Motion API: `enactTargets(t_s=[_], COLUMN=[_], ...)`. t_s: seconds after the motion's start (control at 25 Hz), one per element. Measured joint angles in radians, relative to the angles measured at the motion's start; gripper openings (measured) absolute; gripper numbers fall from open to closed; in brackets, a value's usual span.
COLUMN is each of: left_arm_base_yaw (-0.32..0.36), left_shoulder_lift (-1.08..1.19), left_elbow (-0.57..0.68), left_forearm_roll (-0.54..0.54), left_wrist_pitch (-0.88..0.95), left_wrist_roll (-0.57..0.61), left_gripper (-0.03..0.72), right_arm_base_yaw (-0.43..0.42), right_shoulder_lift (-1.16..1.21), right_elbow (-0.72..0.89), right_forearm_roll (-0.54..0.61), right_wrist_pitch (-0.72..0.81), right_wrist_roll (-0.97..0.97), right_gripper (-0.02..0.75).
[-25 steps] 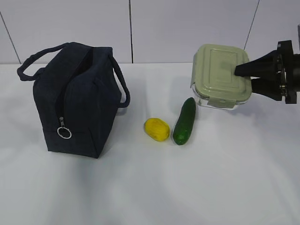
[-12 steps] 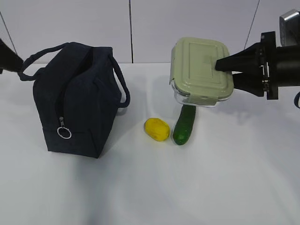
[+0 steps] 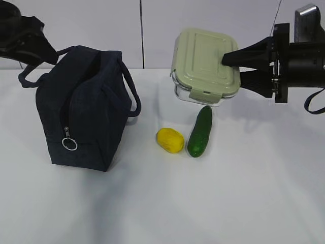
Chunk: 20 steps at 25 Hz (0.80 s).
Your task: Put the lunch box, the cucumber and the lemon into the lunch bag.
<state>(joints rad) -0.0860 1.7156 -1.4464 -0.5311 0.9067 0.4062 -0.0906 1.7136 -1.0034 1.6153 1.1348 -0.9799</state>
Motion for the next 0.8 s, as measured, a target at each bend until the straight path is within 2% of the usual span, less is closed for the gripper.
enactTargets(t_s=[0.16, 0.24, 0.32, 0.4, 0.48, 0.68, 0.8], left_arm_base_yaw=[0.000, 0.000, 0.000, 0.000, 0.000, -0.008, -0.041], left_shoulder_lift=[0.116, 0.154, 0.183, 0.194, 0.196, 0.196, 0.196], left_elbow=[-0.081, -0.104, -0.108, -0.108, -0.115, -0.136, -0.151], left_forearm_roll=[-0.013, -0.013, -0.013, -0.030, -0.071, -0.234, -0.262], left_wrist_pitch=[0.026, 0.041, 0.052, 0.069, 0.102, 0.167, 0.165], left_wrist_roll=[0.000, 0.000, 0.000, 0.002, 0.033, 0.083, 0.088], left_gripper=[0.365, 0.338, 0.252, 0.122, 0.023, -0.007, -0.008], right_arm_base_yaw=[0.016, 0.021, 0.025, 0.028, 0.029, 0.029, 0.029], right_shoulder_lift=[0.000, 0.000, 0.000, 0.000, 0.000, 0.000, 0.000], right_elbow=[0.000, 0.000, 0.000, 0.000, 0.000, 0.000, -0.013], right_forearm_roll=[0.041, 0.054, 0.064, 0.072, 0.088, 0.114, 0.114], right_wrist_pitch=[0.000, -0.002, -0.002, -0.002, -0.002, -0.002, -0.002], right_wrist_roll=[0.002, 0.002, 0.004, 0.004, 0.004, 0.004, 0.008], right_gripper=[0.379, 0.378, 0.377, 0.377, 0.377, 0.376, 0.376])
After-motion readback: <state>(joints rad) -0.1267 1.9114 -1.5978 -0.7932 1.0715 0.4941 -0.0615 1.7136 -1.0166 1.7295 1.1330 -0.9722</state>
